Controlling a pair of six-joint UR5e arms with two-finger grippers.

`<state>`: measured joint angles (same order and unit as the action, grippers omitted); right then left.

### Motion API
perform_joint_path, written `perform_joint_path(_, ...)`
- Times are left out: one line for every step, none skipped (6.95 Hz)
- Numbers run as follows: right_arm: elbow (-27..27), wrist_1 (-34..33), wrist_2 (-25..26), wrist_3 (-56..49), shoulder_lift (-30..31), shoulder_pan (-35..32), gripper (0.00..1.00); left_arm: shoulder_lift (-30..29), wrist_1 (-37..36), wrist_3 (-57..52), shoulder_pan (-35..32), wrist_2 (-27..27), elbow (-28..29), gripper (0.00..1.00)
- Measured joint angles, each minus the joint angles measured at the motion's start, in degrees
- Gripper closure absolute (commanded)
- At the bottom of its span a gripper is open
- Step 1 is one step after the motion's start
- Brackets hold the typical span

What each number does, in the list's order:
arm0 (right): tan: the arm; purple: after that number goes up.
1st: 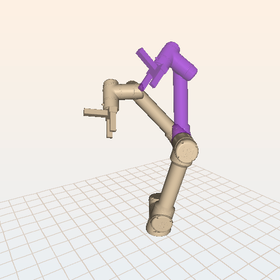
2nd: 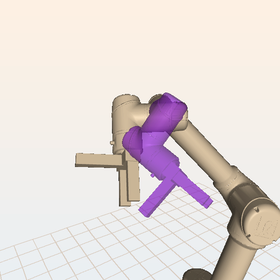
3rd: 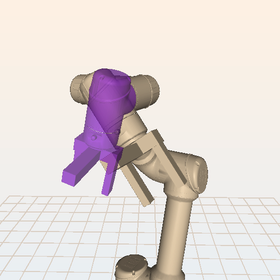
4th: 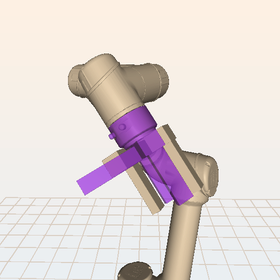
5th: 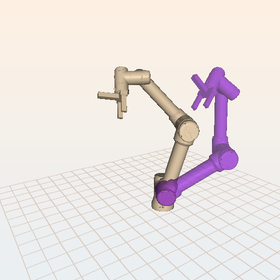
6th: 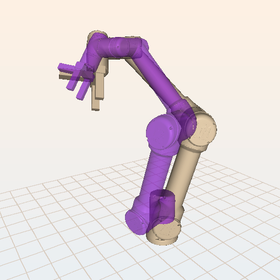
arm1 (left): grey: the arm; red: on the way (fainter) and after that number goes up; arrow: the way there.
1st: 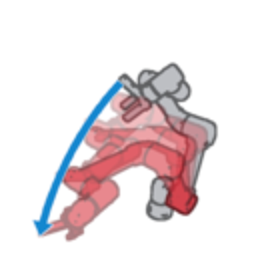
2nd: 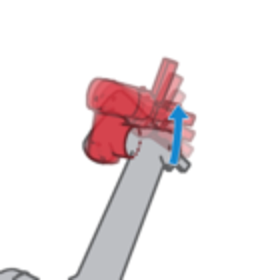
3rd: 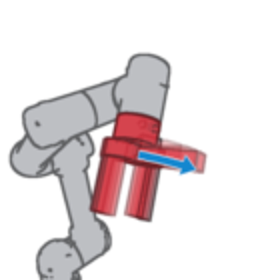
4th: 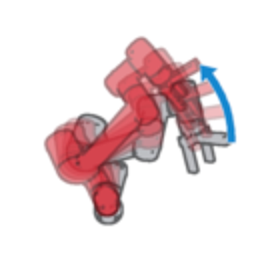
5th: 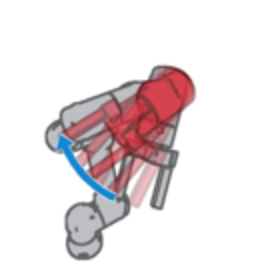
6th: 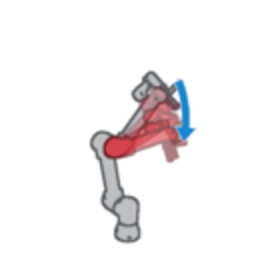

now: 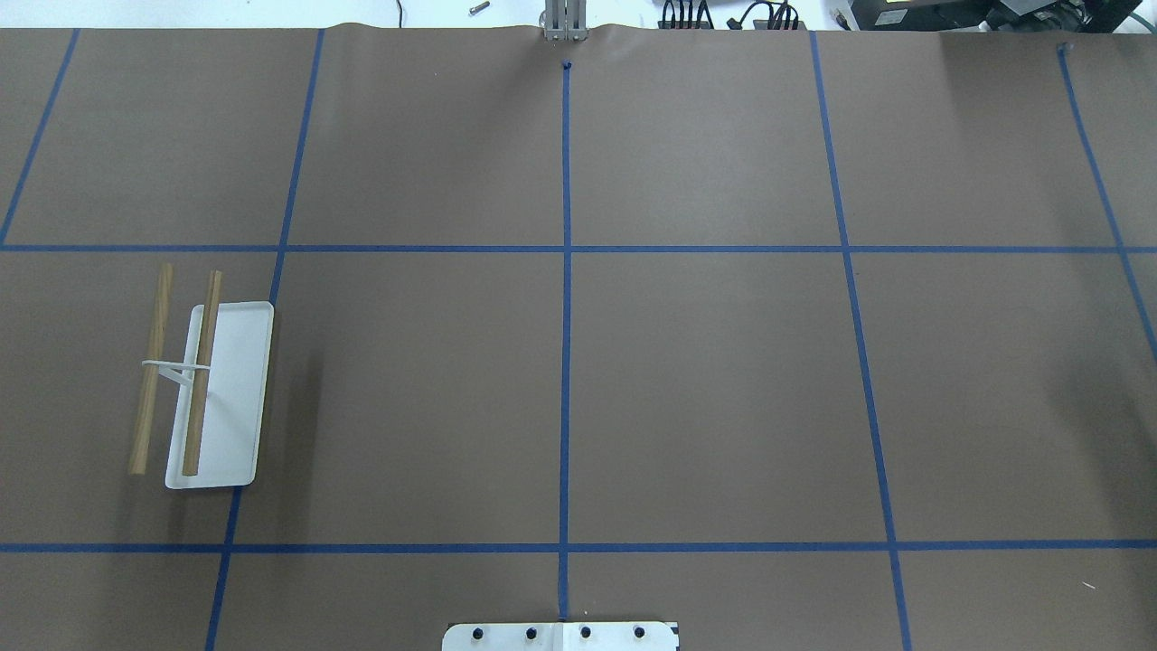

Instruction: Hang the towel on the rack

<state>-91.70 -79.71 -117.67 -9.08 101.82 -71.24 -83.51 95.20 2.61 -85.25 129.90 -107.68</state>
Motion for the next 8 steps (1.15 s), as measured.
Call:
perform_joint_path(0.3, 0.3, 1.3, -0.1, 1.1, 0.8, 0.14, 0.1, 1.0, 0.6, 0.0, 0.0, 0.2, 0.02)
perform_joint_path(0.6, 0.4, 2.9, -0.6, 1.8, 1.4, 0.14, 0.2, 1.6, 1.0, 0.0, 0.0, 0.2, 0.02)
perform_joint_path(1.4, 0.4, 4.1, -1.6, 2.1, 1.6, 0.16, 0.3, 1.8, 1.2, 0.0, 0.0, 0.1, 0.02)
perform_joint_path(2.5, 0.5, 4.9, -2.8, 2.3, 1.7, 0.19, 0.4, 1.9, 1.2, 0.0, 0.0, 0.1, 0.02)
perform_joint_path(3.5, 0.5, 5.3, -3.4, 2.3, 1.8, 0.21, 0.4, 1.9, 1.2, 0.0, 0.0, 0.0, 0.02)
perform_joint_path(4.3, 0.5, 5.8, -3.8, 2.2, 2.0, 0.29, 0.4, 1.9, 1.3, 0.0, 0.0, 0.0, 0.02)
perform_joint_path(4.9, 0.5, 6.3, -4.0, 2.0, 2.3, 0.39, 0.4, 1.9, 1.3, 0.0, 0.0, -0.1, 0.02)
perform_joint_path(5.2, 0.5, 6.5, -4.1, 1.9, 2.4, 0.43, 0.4, 1.9, 1.3, 0.0, 0.0, -0.2, 0.02)
